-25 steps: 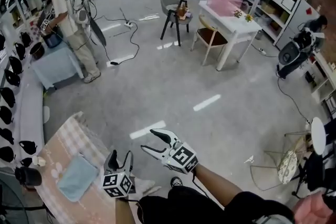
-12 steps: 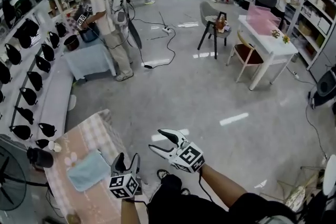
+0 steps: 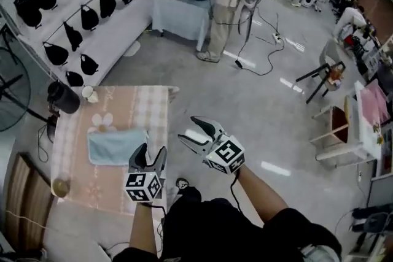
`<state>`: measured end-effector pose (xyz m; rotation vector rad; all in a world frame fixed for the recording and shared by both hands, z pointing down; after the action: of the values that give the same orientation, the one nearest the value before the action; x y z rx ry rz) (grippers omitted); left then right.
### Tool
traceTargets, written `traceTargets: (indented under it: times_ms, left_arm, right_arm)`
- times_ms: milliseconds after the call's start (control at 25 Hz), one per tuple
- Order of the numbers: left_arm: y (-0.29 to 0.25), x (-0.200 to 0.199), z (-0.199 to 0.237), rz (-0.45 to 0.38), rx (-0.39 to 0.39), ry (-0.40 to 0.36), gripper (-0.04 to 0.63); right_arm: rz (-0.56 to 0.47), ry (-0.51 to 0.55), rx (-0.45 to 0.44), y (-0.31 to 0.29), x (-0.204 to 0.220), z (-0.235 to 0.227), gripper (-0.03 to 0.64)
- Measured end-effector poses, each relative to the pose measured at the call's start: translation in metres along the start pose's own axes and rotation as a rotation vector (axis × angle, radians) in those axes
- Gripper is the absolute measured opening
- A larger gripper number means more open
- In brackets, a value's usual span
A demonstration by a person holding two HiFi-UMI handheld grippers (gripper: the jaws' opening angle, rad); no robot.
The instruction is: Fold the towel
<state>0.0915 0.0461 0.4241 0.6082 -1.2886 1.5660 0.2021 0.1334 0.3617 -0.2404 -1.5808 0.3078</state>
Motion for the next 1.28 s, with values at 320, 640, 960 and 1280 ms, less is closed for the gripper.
traceTargets:
  times_ms: [320, 640, 960, 1280]
  left_arm:
    - [0.036, 0.038, 0.078, 0.005, -0.275, 0.164, 0.27]
    - [0.022, 0.102, 0.105, 0.079, -0.513, 0.34, 0.27]
    - [-0.026, 0.15, 0.108, 0.154, -0.665, 0.502, 0.27]
    - [-0.058, 0.185, 0.123, 0.214, -0.719, 0.612, 0.27]
  right_arm:
    - [0.143, 0.06, -0.337, -0.118, 0.022, 0.029, 0.258]
    - [0.352, 0.1, -0.603, -0.21, 0.082, 0.034, 0.258]
    - [0.59, 0.156, -0.8, -0.265, 0.145, 0.022, 0.258]
    - [0.701, 0.168, -0.848, -0.303, 0.181, 0.02, 0.258]
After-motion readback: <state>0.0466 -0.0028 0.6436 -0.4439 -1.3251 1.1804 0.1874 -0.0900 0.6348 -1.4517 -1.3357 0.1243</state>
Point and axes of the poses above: the fingertips, and each gripper's own axes: y backward along the fingers, z to its left, x out of its underside, the point moved 3 cm from there along y, backward along the fingers, and after that the axes turned 5 degrees about z, right-handed, at the moved point
